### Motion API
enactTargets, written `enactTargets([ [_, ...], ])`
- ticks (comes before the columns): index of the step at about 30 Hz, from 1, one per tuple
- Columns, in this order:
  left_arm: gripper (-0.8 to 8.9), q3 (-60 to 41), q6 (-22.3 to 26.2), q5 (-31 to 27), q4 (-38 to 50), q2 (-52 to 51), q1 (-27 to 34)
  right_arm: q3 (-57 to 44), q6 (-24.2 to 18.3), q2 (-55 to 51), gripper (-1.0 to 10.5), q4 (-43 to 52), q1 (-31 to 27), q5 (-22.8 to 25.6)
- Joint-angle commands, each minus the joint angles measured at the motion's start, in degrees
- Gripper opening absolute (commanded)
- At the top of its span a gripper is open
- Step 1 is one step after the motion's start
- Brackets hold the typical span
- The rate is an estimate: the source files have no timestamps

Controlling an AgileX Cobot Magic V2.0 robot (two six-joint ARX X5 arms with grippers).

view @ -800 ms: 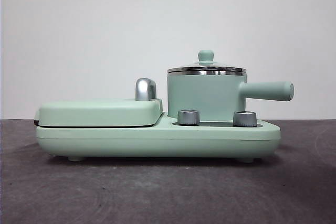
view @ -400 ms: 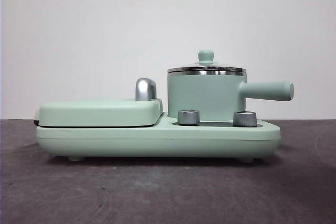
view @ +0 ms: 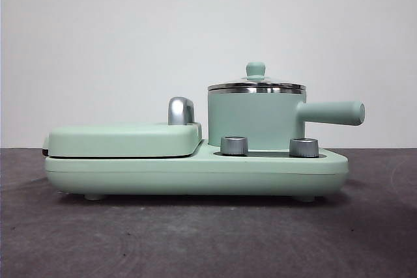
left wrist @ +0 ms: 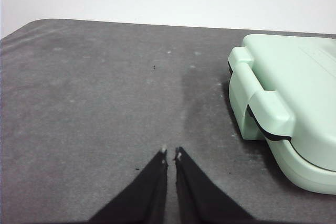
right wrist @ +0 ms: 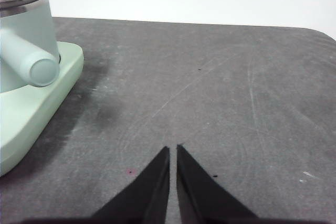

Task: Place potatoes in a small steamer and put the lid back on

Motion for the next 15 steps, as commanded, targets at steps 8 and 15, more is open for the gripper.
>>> enactTargets([
  [8,0.27,-1.1,-0.5,0.3,-0.3,-0.1,0.1,-0.4,-0.2,0.0,0.2,0.0,-0.1,-0.3],
  [15,0.27,-1.1,-0.5,0.3,-0.3,-0.1,0.1,-0.4,-0.3,0.0,0.2,0.9,-0.1,0.0],
])
